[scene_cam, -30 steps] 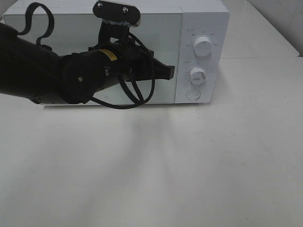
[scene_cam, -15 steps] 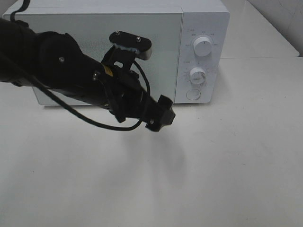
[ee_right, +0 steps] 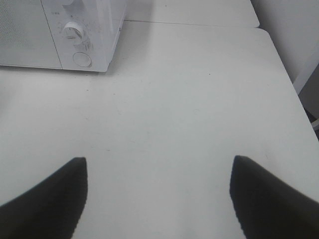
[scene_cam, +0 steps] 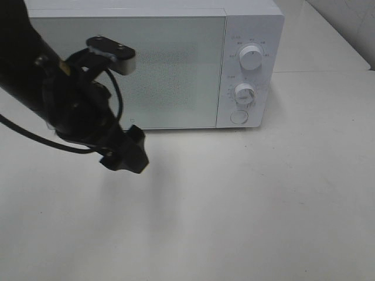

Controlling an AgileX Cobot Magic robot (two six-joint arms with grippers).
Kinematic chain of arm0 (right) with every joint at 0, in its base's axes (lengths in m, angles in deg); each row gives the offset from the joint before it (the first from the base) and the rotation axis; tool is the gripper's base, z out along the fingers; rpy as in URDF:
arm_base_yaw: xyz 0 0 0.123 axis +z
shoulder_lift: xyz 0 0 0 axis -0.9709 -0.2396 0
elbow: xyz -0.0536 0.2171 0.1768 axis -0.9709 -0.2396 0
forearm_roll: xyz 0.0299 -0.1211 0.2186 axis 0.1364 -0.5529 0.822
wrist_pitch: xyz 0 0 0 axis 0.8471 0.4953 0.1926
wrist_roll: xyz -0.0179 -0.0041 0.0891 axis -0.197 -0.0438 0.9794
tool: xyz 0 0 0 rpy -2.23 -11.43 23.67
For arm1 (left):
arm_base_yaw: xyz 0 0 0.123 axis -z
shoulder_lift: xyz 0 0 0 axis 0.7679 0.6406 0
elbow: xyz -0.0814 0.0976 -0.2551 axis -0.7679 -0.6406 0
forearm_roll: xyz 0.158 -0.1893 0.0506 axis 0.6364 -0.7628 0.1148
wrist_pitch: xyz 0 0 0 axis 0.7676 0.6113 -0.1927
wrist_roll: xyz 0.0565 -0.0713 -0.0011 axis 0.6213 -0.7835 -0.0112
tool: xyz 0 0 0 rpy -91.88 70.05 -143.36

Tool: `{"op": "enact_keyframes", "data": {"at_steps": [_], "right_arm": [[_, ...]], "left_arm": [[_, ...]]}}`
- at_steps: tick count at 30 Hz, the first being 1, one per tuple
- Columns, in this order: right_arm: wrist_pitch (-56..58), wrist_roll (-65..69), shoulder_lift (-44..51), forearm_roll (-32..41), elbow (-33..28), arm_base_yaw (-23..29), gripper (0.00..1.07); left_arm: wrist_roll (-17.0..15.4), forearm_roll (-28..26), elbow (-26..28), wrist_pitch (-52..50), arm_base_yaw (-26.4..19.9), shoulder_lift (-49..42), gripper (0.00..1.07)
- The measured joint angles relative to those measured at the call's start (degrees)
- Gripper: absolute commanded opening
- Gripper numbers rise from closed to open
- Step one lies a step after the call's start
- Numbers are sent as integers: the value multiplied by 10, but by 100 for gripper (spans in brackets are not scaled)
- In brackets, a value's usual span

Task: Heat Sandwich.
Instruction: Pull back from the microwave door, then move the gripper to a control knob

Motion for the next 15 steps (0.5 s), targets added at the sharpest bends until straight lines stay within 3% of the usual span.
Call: {"op": "enact_keyframes", "data": {"at_steps": [2,4,6,8,15], "right_arm": [[0,0,0,0,0,0,76],[0,0,0,0,0,0,76],[0,0,0,0,0,0,76],[0,0,0,0,0,0,76],[0,0,0,0,0,0,76]], "left_arm": [[0,-4,0,41,-46,-20,100],[0,-4,0,52,-60,-27,100],[-12,-5,0,75,-111,-50,100],[-18,-5,0,81,-125,-59,100],[-74,5,0,142,-249,-120,100]]}}
